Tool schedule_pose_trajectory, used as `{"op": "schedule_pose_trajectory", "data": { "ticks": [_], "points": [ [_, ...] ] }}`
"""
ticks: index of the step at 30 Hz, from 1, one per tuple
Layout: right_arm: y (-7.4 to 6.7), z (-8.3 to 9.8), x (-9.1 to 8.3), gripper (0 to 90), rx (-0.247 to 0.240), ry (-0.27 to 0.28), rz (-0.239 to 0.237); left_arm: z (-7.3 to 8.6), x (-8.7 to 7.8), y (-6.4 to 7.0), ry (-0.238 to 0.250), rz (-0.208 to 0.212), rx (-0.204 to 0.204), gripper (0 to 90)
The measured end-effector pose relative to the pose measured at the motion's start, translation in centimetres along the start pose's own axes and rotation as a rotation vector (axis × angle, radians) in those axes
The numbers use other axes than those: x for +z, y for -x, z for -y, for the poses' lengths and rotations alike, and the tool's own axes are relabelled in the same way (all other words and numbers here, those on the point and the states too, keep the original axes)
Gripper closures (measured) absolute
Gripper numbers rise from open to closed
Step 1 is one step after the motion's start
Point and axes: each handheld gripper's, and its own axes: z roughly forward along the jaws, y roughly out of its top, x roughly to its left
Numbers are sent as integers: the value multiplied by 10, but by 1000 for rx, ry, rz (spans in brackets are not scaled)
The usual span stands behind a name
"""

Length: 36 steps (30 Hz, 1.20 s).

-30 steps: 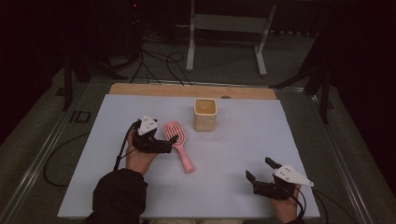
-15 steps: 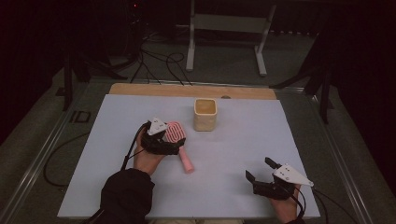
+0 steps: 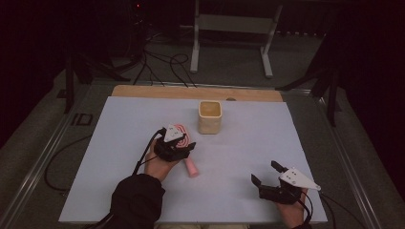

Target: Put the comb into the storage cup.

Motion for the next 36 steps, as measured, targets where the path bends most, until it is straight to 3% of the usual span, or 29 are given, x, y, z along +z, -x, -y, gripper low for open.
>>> {"op": "schedule_pose_trajectory", "data": {
  "ticks": [11, 13, 19, 22, 27, 31, 36],
  "points": [
    [0, 0, 0, 88, -2, -1, -1, 4, 15, 10, -51, 86, -3, 675],
    [0, 0, 0, 88, -1, -1, -2, 7, 20, 12, -83, 120, -3, 689],
    [0, 0, 1, 88, -4, -5, -2, 12, 27, 14, -159, 140, 3, 792],
    [0, 0, 1, 89, -5, -5, -1, 14, 30, 15, -197, 154, 6, 895],
    [1, 0, 1, 89, -2, -7, 0, 21, 33, 15, -253, 160, 12, 898],
    [1, 0, 1, 88, -2, -7, 0, 28, 32, 13, -271, 179, -2, 900],
    [1, 1, 1, 89, -2, -8, 0, 32, 27, 11, -286, 167, 1, 900]
  ]
}}
